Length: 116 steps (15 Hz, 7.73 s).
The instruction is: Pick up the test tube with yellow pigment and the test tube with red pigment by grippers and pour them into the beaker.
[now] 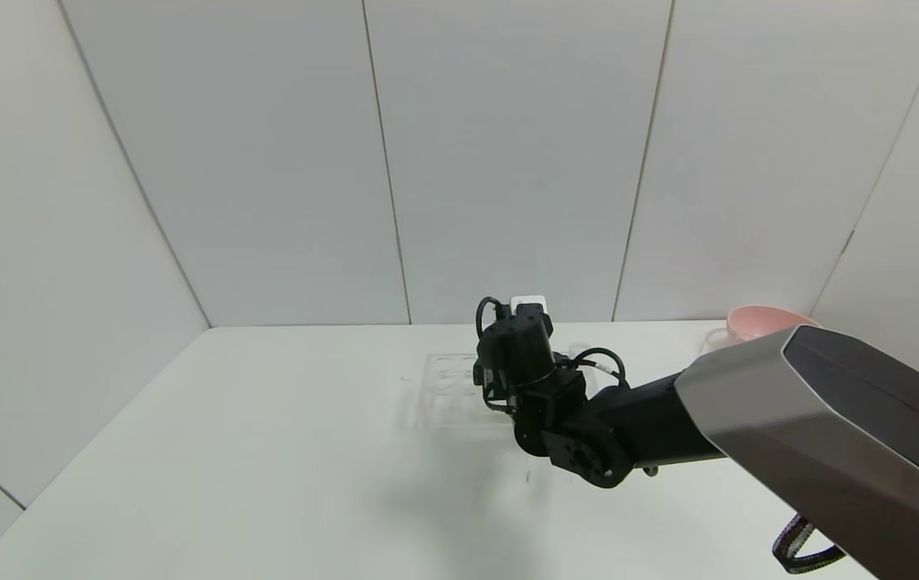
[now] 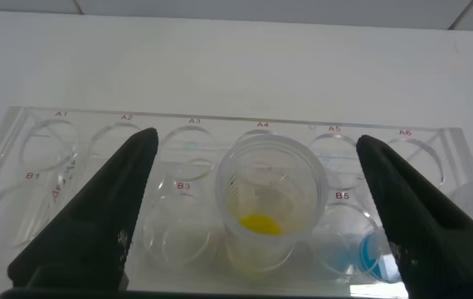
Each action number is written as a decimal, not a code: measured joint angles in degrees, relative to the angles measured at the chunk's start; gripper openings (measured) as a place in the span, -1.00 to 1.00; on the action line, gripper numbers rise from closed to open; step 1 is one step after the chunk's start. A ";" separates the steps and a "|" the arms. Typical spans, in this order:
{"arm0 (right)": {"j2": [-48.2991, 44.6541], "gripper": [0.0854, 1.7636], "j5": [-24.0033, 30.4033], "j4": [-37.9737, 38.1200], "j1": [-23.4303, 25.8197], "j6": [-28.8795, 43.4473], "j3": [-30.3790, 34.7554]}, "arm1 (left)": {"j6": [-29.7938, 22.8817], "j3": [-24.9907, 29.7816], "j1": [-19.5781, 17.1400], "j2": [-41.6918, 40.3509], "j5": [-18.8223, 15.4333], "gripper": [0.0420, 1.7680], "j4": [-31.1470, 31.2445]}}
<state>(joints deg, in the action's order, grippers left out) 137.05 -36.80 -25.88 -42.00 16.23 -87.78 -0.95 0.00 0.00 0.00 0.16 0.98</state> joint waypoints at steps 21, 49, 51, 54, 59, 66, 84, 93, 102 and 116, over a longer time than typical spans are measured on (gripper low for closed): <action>-1.00 -0.40 -0.04 -0.67 0.41 -0.68 0.90 | 0.02 0.00 0.00 0.00 0.00 0.94 0.00; -46.42 -0.40 67.97 -4.01 39.17 -27.94 45.81 | 0.00 0.00 0.00 0.00 0.00 0.94 0.00; -46.62 -0.40 74.05 0.87 46.29 -31.60 43.80 | 0.00 0.00 0.00 0.00 -0.02 0.94 0.00; -43.56 -0.40 76.08 6.80 52.86 -39.24 37.73 | 0.00 0.00 0.00 0.00 -0.02 0.94 0.00; -36.63 -0.40 76.96 21.75 57.26 -50.10 24.98 | 0.00 0.00 0.00 0.00 0.00 0.94 0.00; -27.17 -0.40 78.26 39.75 57.10 -59.60 6.53 | 0.00 0.00 0.00 0.00 -0.02 0.94 0.00; -11.65 -0.40 59.22 69.29 49.91 -73.12 -26.82 | 0.00 0.00 0.00 0.00 -0.02 0.94 0.00; -14.40 -0.40 51.47 77.23 48.96 -75.84 -26.84 | 0.00 0.00 0.00 0.00 0.00 0.94 0.00; -14.14 -0.40 43.78 77.80 47.12 -76.39 -26.82 | 0.00 0.00 0.00 0.00 0.00 0.94 0.00; -11.61 -0.40 34.54 75.34 44.28 -76.47 -26.82 | 0.02 0.00 0.00 0.00 0.00 0.94 0.00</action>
<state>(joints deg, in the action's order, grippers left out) 125.44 -2.27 49.46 2.28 -60.25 -114.60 -0.93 0.00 0.00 0.00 0.16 0.98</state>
